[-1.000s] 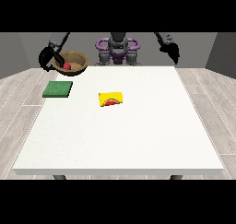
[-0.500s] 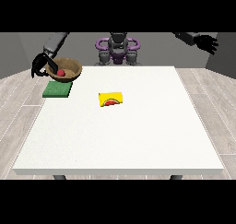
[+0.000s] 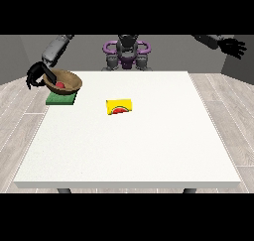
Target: Pick the cup and pour the ball into the bowl, then pick the bowl and place it on the pad
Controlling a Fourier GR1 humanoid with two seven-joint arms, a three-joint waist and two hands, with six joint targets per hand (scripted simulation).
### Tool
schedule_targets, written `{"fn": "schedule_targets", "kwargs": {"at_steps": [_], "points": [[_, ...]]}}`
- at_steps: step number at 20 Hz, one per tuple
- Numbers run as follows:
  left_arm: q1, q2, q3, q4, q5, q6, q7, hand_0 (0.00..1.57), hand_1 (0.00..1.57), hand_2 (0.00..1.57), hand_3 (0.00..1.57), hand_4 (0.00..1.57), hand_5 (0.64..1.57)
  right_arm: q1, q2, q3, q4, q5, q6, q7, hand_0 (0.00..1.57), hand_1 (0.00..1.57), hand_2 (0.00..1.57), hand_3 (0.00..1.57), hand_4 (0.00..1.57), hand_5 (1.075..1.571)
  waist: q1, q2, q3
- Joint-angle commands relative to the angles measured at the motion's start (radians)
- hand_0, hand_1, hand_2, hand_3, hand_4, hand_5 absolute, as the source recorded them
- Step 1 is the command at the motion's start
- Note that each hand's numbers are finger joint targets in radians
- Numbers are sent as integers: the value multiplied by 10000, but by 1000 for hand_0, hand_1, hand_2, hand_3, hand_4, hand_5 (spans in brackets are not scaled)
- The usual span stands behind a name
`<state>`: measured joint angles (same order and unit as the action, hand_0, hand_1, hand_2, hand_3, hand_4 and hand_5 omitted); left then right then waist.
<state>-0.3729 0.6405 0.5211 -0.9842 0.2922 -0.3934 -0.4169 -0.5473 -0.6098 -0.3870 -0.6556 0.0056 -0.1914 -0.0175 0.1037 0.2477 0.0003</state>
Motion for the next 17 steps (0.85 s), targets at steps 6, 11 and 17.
{"fn": "schedule_targets", "kwargs": {"at_steps": [6,11,17], "points": [[-563,721,312,744,241,-183,3,0,0,0,0,1180,1551,-758,-16,60,506,-171,511,197,0,0,425,649,0,1460,-180,264,-4],[-215,-633,-1015,-1359,-93,545,1465,0,0,0,0,1007,1569,-674,-423,161,1429,70,822,561,0,0,0,0,0,1361,-9,-1144,18],[440,-1980,-2030,-973,-790,1310,2239,0,0,0,0,902,1559,-1418,264,739,354,-106,1781,1487,0,0,0,0,476,1434,-563,-3618,-12]]}}
